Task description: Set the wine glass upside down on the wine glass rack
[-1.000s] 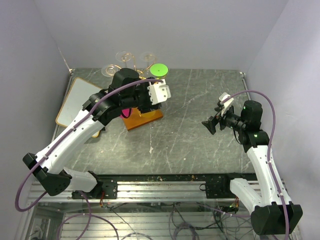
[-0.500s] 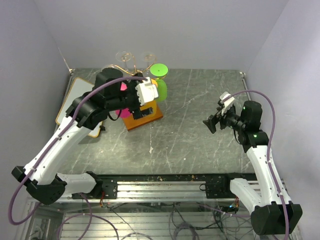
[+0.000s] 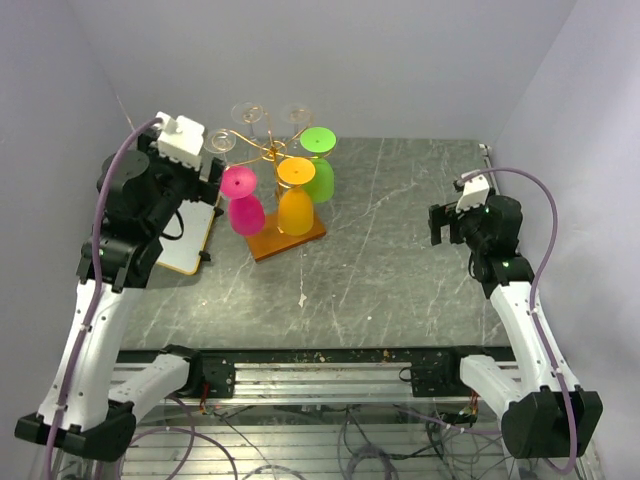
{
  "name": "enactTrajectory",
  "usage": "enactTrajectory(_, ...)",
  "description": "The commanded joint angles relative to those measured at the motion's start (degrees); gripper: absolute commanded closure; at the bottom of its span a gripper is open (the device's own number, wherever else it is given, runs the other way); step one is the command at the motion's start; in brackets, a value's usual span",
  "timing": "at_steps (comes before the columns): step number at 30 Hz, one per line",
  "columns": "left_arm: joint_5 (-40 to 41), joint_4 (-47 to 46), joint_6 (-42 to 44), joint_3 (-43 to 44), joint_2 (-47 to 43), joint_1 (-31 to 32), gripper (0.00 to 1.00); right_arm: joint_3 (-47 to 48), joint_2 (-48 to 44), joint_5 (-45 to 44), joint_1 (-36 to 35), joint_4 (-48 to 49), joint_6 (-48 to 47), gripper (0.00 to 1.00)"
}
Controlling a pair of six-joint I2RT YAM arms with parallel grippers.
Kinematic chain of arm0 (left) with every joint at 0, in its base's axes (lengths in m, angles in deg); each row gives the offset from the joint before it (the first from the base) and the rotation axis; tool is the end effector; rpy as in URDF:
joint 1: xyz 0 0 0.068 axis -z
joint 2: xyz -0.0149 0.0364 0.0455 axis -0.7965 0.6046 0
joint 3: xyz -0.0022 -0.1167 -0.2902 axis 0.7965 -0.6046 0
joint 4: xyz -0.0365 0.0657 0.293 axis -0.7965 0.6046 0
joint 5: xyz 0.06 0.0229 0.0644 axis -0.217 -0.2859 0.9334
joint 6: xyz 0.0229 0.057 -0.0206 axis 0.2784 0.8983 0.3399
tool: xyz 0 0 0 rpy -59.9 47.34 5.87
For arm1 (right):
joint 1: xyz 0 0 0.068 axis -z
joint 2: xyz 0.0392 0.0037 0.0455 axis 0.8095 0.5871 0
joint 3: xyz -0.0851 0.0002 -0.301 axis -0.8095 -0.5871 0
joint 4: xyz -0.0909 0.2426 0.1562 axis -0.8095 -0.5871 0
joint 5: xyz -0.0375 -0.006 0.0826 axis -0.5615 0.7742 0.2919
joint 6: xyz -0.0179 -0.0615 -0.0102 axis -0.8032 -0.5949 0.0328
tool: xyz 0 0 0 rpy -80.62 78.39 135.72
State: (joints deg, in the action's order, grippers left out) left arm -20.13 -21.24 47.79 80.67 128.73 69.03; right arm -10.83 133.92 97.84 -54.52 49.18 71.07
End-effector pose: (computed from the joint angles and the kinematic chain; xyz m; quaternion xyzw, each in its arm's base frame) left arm 0.2058 -0.0613 0.5294 0.2154 0.7099 -0.0087 0.6705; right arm 0.2464 0.0107 0.3275 -0.1472 0.8168 0.0083 0.5577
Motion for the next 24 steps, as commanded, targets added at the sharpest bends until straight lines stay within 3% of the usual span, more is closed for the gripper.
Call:
enactTrajectory(1, 14.4, -5.8, -4.6, -7.1, -4.2, -4.9, 0.00, 0.4, -0.6, -6.8, 0.2, 4.7, 5.2, 0.00)
enactTrajectory(6, 13.0, -12.5, -10.7, -18.2, -12.8, -10.8, 0.00, 0.4, -1.8, -10.7, 0.2, 6.5, 7.0, 0.00)
enactTrajectory(10, 16.4, -17.5, -13.9, -26.5, -19.1, -12.4, 0.01, 1.7, -2.4, -13.1, 0.2, 6.4, 7.8, 0.00)
enactTrajectory(16, 13.9, -16.4, -13.6, -30.5, -22.6, -12.4, 0.01, 6.1, -0.3, -9.9, 0.2, 2.6, 2.9, 0.00)
enactTrajectory(21, 2.4, -13.2, -12.4, -31.8, -24.9, -13.0, 0.01, 6.7, -0.1, -8.7, 0.2, 3.7, 2.5, 0.00)
enactTrajectory(24, 3.9, -12.0, -13.2, -30.9, -25.4, -13.8, 0.01, 4.5, -2.0, -8.9, 0.2, 6.5, 4.8, 0.00)
